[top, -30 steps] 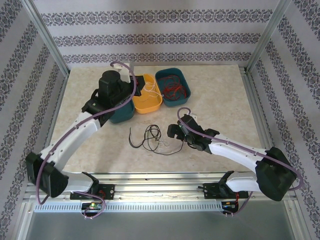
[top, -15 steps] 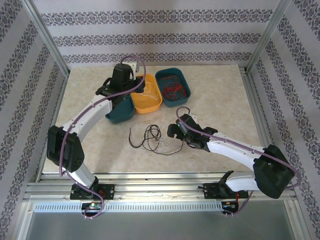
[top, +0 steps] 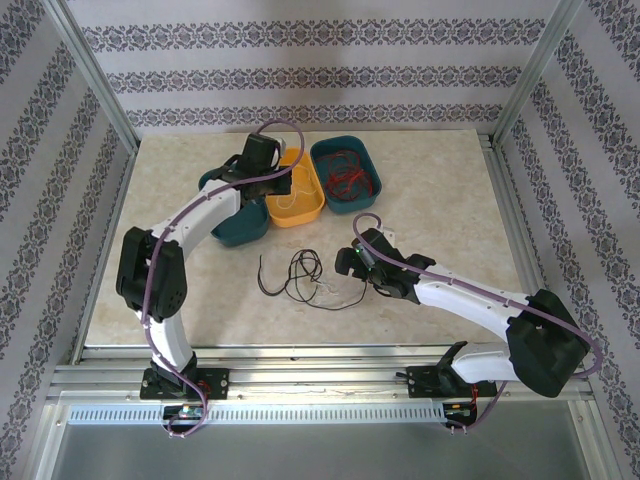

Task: Untangle the cables

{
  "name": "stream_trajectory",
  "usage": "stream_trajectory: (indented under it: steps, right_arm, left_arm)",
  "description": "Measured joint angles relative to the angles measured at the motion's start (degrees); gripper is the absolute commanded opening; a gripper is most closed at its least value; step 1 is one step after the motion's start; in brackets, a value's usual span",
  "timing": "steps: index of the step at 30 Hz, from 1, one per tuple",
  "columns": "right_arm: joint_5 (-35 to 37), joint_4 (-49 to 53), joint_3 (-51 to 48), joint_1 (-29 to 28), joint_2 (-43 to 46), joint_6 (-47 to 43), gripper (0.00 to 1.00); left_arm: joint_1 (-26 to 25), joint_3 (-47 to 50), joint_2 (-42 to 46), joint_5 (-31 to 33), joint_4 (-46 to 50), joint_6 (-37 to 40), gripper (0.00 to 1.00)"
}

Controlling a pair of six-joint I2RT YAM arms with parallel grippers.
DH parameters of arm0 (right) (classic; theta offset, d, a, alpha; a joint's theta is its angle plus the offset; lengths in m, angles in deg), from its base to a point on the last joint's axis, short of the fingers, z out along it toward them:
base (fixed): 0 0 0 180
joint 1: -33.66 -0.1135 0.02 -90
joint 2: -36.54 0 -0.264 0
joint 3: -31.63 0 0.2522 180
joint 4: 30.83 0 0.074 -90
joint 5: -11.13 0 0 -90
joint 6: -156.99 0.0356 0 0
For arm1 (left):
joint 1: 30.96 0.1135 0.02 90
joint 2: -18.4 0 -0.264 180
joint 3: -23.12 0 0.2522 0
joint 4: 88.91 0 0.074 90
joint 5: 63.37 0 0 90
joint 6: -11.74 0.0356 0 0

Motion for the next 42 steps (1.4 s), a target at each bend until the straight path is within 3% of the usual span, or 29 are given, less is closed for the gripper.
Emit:
stream_trajectory:
  steps: [8, 23, 30, 36, 42]
  right_arm:
    - [0.0, 0.6, 0.0, 0.0, 0.0, 0.0, 0.98]
    - [0.1, 1.7, 0.7, 0.0, 0.2, -0.2, 0.98]
    - [0.9, 2.1, 0.7, 0.0, 1.9, -0.2, 0.98]
    - [1.1, 2.1, 0.6, 0.0, 2.1, -0.2, 0.98]
    - [1.0, 2.0, 0.6, 0.0, 1.7, -0.2, 0.98]
  left_arm:
    - [0.0, -2.6, -3.7, 0.4, 2.4, 0.9, 0.11]
    - [0.1, -18.4, -14.8, 2.6, 7.6, 4.3, 0.25]
    - [0.3, -20.6, -15.7, 2.6, 11.6, 5.5, 0.41]
    - [0.3, -15.0, -9.5, 2.4, 16.9, 6.0, 0.50]
    - [0.3, -2.8, 5.2, -0.5, 19.6, 5.9, 0.52]
